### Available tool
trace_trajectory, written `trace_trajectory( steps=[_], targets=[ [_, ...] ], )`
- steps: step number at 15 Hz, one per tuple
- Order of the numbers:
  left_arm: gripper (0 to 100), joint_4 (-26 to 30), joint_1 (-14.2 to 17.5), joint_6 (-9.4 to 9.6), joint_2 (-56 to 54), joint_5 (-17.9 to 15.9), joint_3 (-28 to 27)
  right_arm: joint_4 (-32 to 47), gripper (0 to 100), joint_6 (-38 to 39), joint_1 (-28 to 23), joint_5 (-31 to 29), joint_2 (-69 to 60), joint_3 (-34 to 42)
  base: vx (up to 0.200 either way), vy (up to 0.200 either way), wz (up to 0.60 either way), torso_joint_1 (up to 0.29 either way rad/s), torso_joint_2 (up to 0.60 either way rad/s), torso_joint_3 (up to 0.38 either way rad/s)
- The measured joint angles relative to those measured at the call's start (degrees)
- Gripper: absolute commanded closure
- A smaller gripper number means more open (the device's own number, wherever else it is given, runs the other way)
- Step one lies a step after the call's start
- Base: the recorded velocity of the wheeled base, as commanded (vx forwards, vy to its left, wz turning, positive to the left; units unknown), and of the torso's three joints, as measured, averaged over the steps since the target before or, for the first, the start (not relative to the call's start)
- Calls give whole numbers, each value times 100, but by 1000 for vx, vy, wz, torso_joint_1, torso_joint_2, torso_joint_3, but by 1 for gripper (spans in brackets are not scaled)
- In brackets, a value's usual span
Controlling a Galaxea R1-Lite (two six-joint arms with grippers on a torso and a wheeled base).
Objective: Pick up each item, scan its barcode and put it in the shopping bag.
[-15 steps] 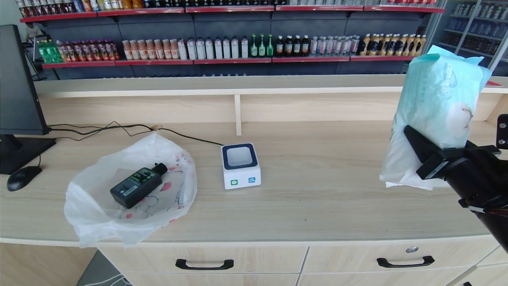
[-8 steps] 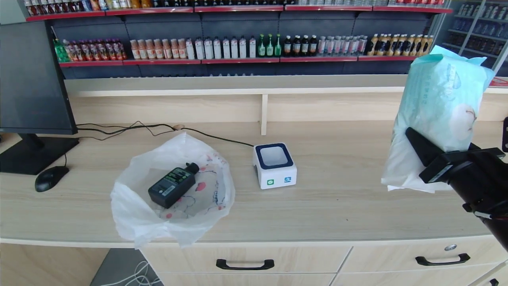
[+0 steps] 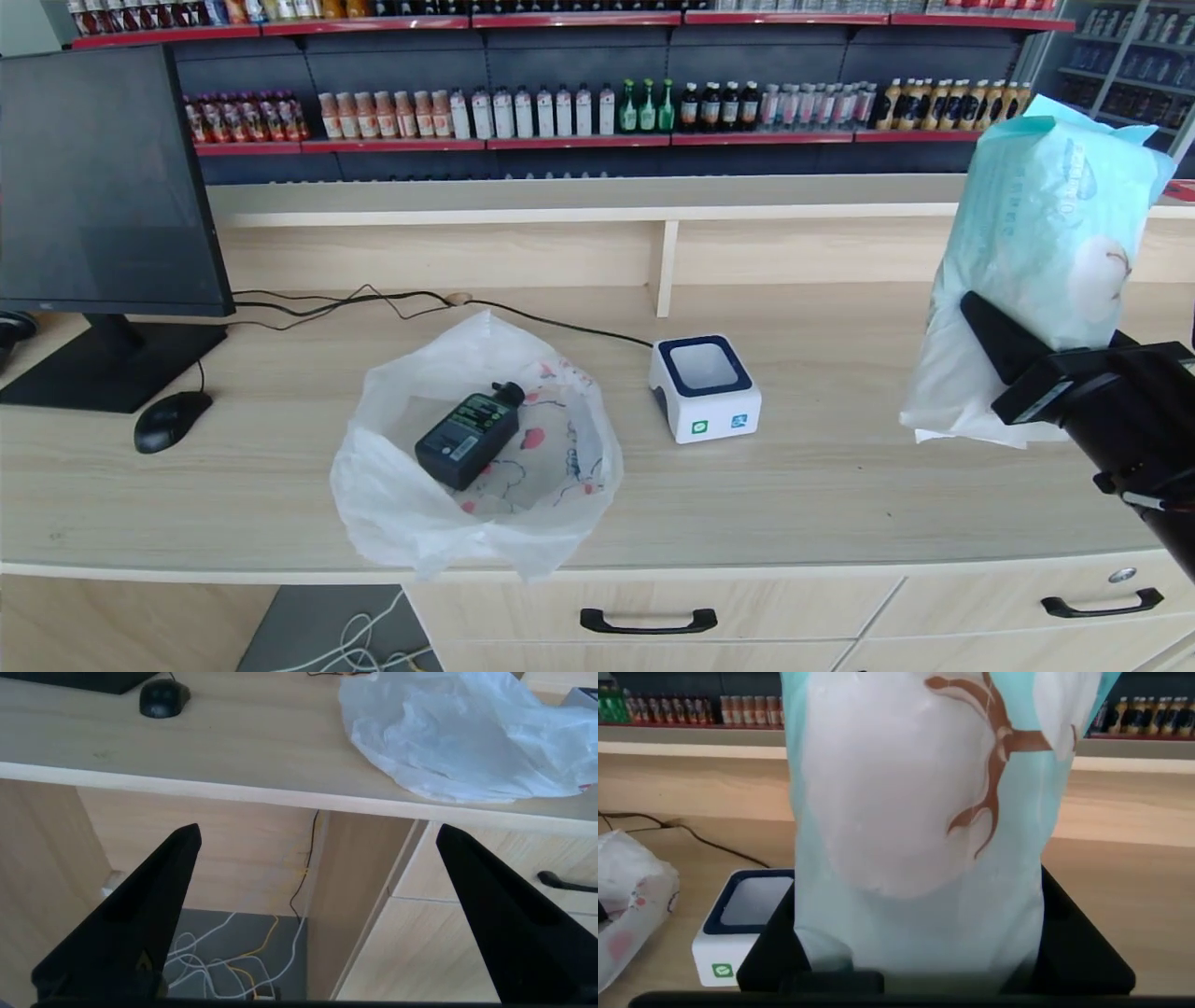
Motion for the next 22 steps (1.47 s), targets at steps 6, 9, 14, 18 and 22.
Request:
trace_trajectory(
  steps=[6,9,14,18,22],
  targets=[
    [0,-6,0,-7,0,0,0,-18,100,62,327,6,221,-336,0,0,400,2,2,2],
    [0,-9,2,0,-2,0,0,4,100,101,356,9,358,-446,0,0,400,8,2,2],
    [0,-11,-2,-9,-2,-1,0,-5,100,107,306,0,675,-553,0,0,0,0,0,0],
    [0,-11,2,-16,0,-1,0,4,100,110,177,-2,1069,-694,0,0,0,0,0,0],
    [0,-11,0,-18,-2,-1,0,2,100,115,9,-2,1395,-831,0,0,0,0,0,0]
  ],
)
